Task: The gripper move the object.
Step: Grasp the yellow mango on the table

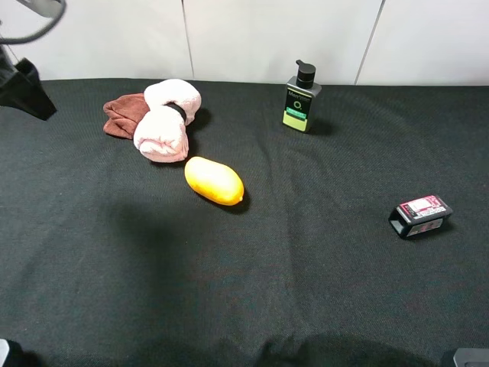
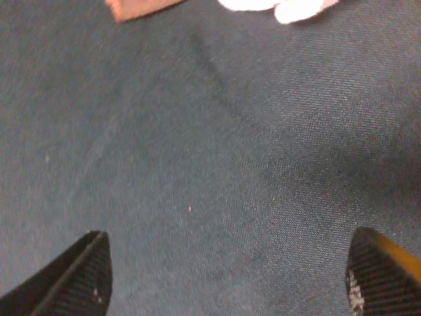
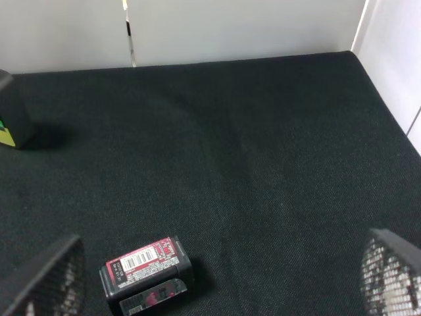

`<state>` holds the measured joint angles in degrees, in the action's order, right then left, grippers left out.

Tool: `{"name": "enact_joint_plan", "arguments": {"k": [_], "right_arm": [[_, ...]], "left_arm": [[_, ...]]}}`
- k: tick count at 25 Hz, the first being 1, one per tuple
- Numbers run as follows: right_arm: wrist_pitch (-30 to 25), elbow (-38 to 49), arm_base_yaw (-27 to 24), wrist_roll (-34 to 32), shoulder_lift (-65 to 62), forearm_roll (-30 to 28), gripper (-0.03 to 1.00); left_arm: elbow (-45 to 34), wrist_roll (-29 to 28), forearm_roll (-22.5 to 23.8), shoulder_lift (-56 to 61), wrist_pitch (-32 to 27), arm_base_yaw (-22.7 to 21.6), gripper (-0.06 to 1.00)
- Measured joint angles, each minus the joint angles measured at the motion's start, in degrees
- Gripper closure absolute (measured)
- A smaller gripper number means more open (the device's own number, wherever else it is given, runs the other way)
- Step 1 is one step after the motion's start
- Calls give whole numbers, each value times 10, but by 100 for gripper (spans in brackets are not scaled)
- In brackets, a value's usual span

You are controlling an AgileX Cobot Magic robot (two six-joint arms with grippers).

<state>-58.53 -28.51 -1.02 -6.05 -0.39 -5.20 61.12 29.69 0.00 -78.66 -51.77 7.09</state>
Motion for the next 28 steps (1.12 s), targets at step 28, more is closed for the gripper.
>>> {"name": "enact_joint_plan", "arguments": {"k": [28], "right_arm": [[0, 0, 0, 0, 0, 0, 34]], "left_arm": [[100, 228, 0, -203, 49, 190, 18]]}}
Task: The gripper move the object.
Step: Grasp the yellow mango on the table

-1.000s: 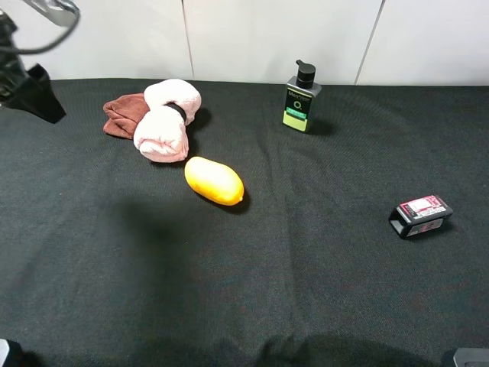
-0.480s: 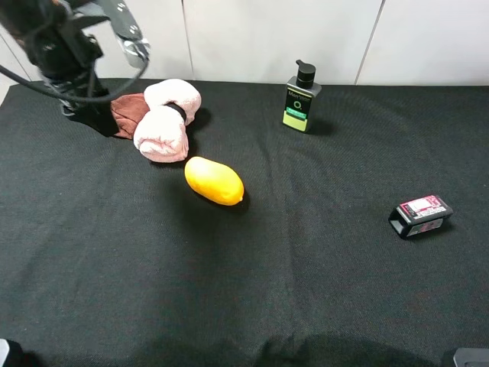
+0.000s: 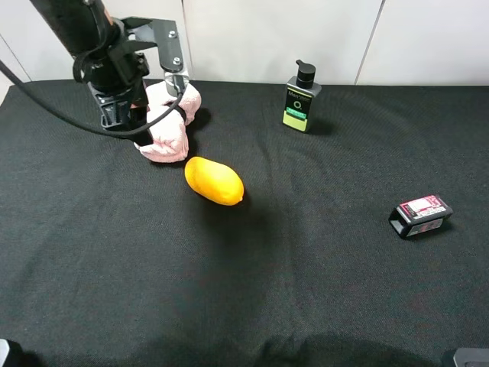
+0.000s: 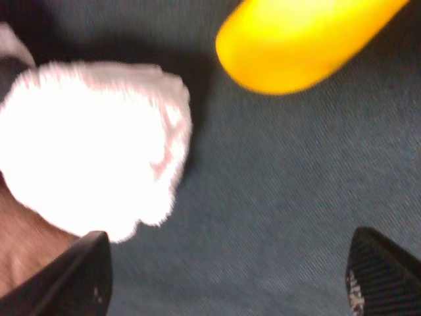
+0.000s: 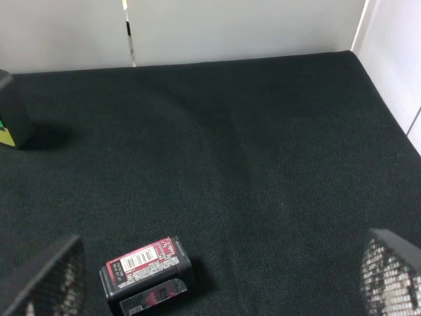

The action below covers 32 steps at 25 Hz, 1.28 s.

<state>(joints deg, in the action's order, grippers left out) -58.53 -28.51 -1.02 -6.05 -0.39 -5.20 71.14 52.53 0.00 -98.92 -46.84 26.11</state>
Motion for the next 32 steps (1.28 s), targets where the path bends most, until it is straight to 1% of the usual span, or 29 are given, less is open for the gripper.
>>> {"name": "enact_joint_plan", "arguments": {"k": [6, 16, 25, 29, 32], "right_arm": [[0, 0, 0, 0, 0, 0, 34], [0, 0, 0, 0, 0, 0, 34], [0, 0, 0, 0, 0, 0, 34], [0, 0, 0, 0, 0, 0, 34], [0, 0, 0, 0, 0, 0, 34]], "left_arm": [[0, 86, 8, -2, 15, 17, 18], [4, 159, 15, -6, 16, 36, 18], [10, 185, 18, -14, 7, 38, 18], [37, 187, 15, -41, -20, 40, 18], [68, 206, 12, -65, -41, 45, 18]]}}
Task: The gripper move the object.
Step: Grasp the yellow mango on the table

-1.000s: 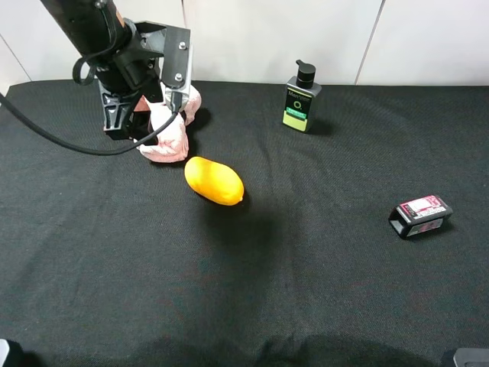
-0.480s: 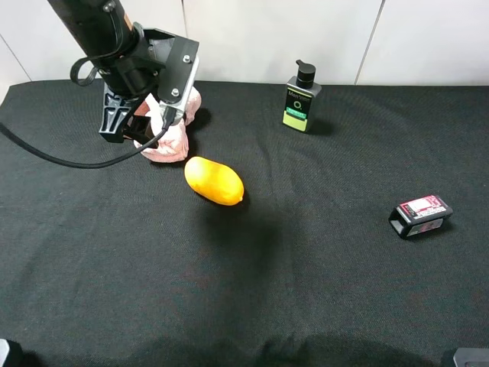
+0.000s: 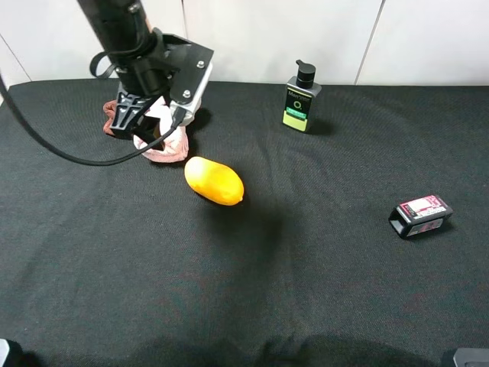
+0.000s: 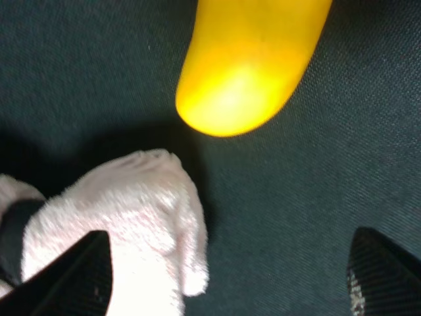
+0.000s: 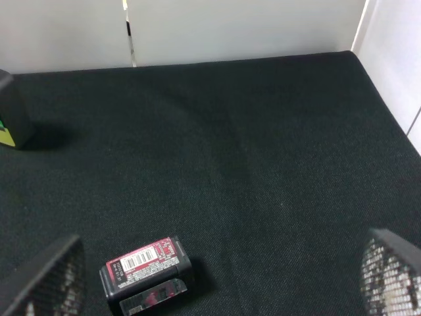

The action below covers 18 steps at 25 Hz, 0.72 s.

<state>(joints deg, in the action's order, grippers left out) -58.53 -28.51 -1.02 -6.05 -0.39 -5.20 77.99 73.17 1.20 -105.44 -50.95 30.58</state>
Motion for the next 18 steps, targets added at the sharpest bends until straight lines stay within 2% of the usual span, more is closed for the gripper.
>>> {"name": "enact_joint_plan", "arguments": {"k": [7, 18], "right_arm": [[0, 0, 0, 0, 0, 2, 34], [0, 0, 0, 0, 0, 2, 34]], "left_arm": [[73, 25, -25, -56, -48, 20, 18], [98, 37, -30, -103, -64, 44, 18]]}}
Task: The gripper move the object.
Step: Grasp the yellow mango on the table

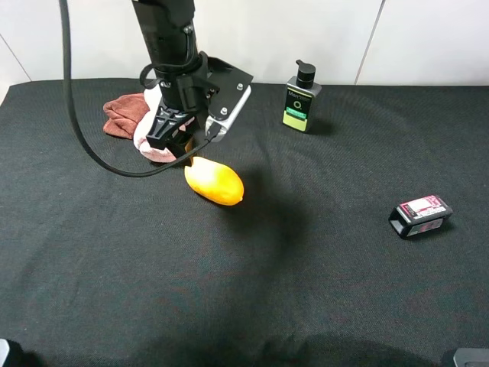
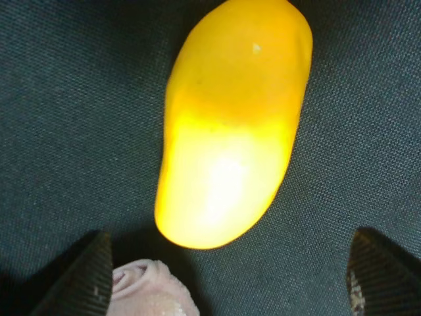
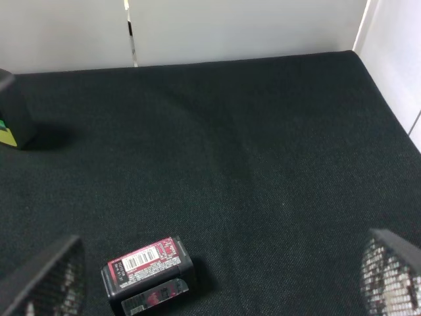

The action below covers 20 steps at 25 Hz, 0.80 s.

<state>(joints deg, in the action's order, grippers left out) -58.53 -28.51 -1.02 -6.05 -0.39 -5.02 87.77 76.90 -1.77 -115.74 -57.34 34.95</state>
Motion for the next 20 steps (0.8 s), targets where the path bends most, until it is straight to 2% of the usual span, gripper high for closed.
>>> {"name": "enact_joint_plan", "arguments": {"k": [20], "right_arm": [[0, 0, 0, 0, 0, 2, 34]], "left_arm": [[16, 39, -10, -55, -8, 11, 18]]}}
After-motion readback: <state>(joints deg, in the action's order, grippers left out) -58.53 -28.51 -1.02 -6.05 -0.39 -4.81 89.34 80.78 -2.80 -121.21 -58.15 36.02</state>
